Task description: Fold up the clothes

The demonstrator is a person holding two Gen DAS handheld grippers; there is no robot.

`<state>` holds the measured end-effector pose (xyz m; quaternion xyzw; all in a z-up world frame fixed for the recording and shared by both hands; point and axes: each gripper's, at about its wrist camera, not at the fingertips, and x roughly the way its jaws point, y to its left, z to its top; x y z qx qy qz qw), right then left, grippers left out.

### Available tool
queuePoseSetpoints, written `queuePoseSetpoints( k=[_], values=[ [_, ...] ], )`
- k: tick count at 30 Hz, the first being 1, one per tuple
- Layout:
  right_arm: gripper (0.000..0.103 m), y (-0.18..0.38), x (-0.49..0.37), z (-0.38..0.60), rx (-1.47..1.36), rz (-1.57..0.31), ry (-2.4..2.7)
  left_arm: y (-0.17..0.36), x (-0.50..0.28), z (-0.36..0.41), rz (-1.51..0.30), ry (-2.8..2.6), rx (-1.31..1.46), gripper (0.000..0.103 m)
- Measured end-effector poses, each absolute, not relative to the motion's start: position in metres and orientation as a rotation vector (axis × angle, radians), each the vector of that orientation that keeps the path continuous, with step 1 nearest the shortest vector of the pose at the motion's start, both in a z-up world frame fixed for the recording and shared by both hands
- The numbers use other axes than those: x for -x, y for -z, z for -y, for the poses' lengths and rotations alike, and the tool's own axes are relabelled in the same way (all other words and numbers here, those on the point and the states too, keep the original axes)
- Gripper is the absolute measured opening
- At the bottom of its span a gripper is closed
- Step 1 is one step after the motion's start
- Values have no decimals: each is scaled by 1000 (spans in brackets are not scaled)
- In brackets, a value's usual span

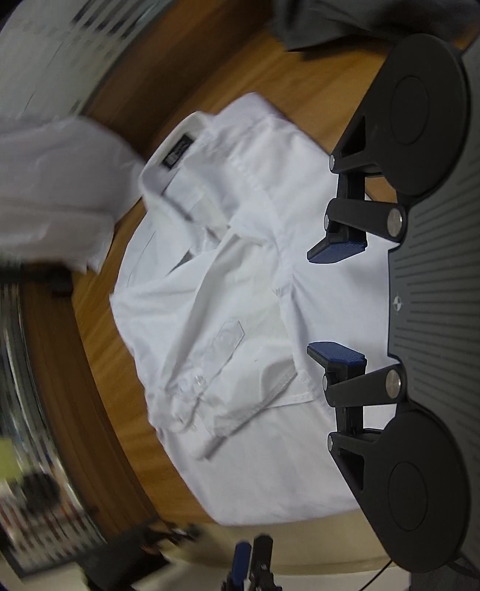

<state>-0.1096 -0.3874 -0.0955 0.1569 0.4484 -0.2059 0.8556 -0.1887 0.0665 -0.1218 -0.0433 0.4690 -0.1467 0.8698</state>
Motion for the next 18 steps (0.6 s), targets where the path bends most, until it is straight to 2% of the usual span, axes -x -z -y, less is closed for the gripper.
queuePoseSetpoints(
  k=[8,18],
  values=[
    [53,103,97,332,-579,-855,825,102,72,-73,-991,709,-193,61],
    [57,109,62,235,-784,-750,1158,121,-17,-26,-1022,938,-367,61]
  ],
)
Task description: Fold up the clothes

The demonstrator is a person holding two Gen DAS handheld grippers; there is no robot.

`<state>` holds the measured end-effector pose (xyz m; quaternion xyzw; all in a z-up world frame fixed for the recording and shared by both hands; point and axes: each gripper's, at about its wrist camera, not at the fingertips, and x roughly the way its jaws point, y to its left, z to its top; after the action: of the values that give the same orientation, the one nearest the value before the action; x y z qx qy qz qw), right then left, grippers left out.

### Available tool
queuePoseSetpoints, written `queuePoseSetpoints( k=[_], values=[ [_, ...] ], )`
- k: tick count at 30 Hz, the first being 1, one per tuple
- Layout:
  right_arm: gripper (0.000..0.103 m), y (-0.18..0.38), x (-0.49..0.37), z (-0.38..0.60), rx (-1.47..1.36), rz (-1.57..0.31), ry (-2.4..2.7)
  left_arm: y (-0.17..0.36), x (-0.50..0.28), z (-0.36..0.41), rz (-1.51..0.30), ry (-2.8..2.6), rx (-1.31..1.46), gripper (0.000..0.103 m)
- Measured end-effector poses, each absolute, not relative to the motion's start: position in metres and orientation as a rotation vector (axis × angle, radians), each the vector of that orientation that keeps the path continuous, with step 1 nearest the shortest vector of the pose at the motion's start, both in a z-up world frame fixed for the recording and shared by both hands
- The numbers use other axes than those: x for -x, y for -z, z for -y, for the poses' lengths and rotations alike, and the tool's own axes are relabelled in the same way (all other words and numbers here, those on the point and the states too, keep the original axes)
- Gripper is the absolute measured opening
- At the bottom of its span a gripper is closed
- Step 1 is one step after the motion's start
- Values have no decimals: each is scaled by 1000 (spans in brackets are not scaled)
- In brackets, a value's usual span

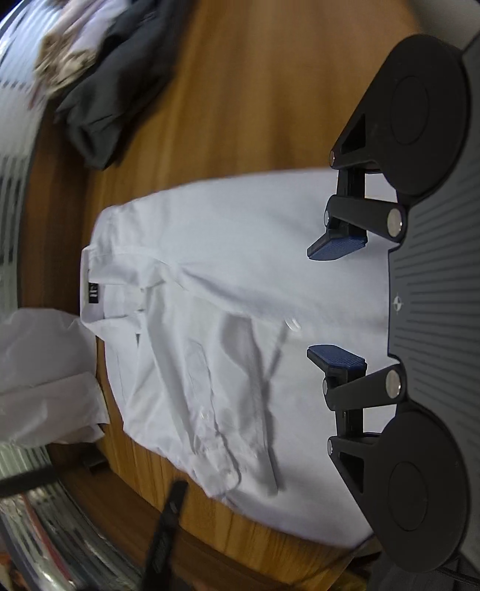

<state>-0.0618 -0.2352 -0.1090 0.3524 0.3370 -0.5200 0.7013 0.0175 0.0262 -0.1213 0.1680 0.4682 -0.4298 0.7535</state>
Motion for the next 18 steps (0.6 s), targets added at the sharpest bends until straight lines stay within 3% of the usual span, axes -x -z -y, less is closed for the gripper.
queuePoseSetpoints(
  k=[18],
  values=[
    [62,121,-115,165,-930,-535,1366,158,-123,17,-980,865,-385,61]
  ],
)
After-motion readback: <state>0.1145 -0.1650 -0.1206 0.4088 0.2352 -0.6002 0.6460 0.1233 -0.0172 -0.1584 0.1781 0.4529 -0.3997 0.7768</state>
